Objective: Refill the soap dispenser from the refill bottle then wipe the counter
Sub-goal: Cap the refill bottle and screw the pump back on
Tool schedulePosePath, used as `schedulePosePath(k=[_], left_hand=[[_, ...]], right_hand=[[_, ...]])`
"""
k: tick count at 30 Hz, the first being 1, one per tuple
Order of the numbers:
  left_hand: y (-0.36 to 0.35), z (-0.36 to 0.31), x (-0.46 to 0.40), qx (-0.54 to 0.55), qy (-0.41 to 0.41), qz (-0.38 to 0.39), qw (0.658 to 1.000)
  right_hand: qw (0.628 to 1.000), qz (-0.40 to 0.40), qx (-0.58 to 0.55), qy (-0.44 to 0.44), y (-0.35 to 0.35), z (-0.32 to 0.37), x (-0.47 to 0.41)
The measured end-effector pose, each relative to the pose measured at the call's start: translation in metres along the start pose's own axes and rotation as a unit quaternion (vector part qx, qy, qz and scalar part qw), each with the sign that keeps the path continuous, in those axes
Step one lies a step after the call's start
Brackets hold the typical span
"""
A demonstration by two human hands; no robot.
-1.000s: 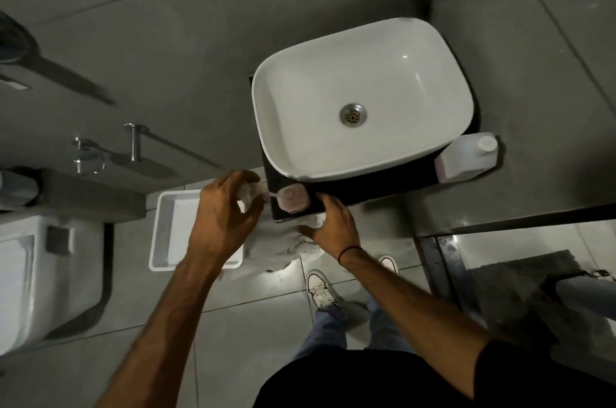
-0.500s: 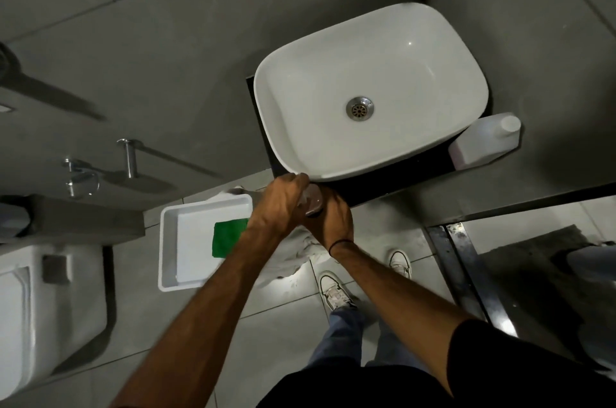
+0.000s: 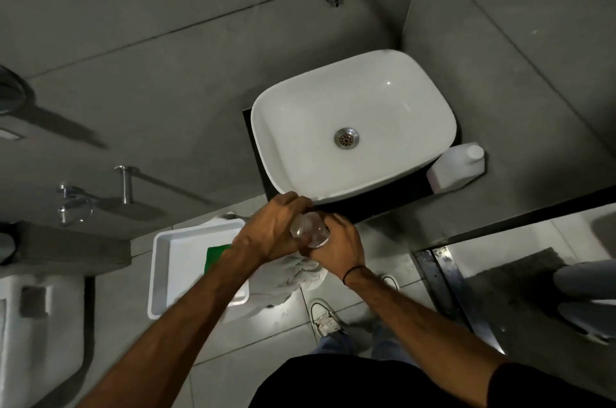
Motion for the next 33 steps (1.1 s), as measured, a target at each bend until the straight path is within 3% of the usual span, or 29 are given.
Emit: schedulePosePath(k=[3, 8, 12, 16, 20, 25, 29, 33], left_hand=[[0.006, -0.011, -0.004, -0.078, 0.038, -0.025, 0.996], [0.016, -0.028, -0.015, -0.019, -0.068, 0.054, 0.996], [0.02, -0.045, -0.021, -0.019, -0.106, 0.033, 0.994], [0.019, -0.052, -0.031, -0.102, 0.024, 0.039, 0.994], [0.016, -0.061, -0.039, -0.049, -0.048, 0.087, 0.994], [0.01, -0.06, -0.04, -0.088, 0.076, 0.022, 0.993], [0.007, -0.064, -0.039, -0.043, 0.005, 0.036, 0.998], [0.006, -0.065, -0.037, -0.03, 0.071, 0.002, 0.997]], right_hand=[[1.0, -0.002, -0.003, 0.002, 0.013, 0.002, -0.001], [1.0, 0.018, 0.012, 0.004, 0.033, -0.003, -0.006], [1.0, 0.02, 0.016, 0.009, 0.045, -0.009, -0.01], [0.999, 0.028, 0.012, 0.011, 0.056, -0.013, -0.016], [0.999, 0.039, 0.012, 0.011, 0.063, -0.02, -0.019], [0.998, 0.054, 0.014, 0.017, 0.07, -0.025, -0.023], [0.997, 0.065, 0.009, 0.026, 0.073, -0.025, -0.025], [0.997, 0.069, 0.019, 0.03, 0.074, -0.025, -0.026]])
Point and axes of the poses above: each hand's wrist, its own x-axis away from the middle knuckle, its own y-axis out of the back of the hand, z = x × y, the point moved 1 cm from there along -x, towards the middle knuckle, and after that the axes turned 5 degrees about x, right-handed, at the moved point
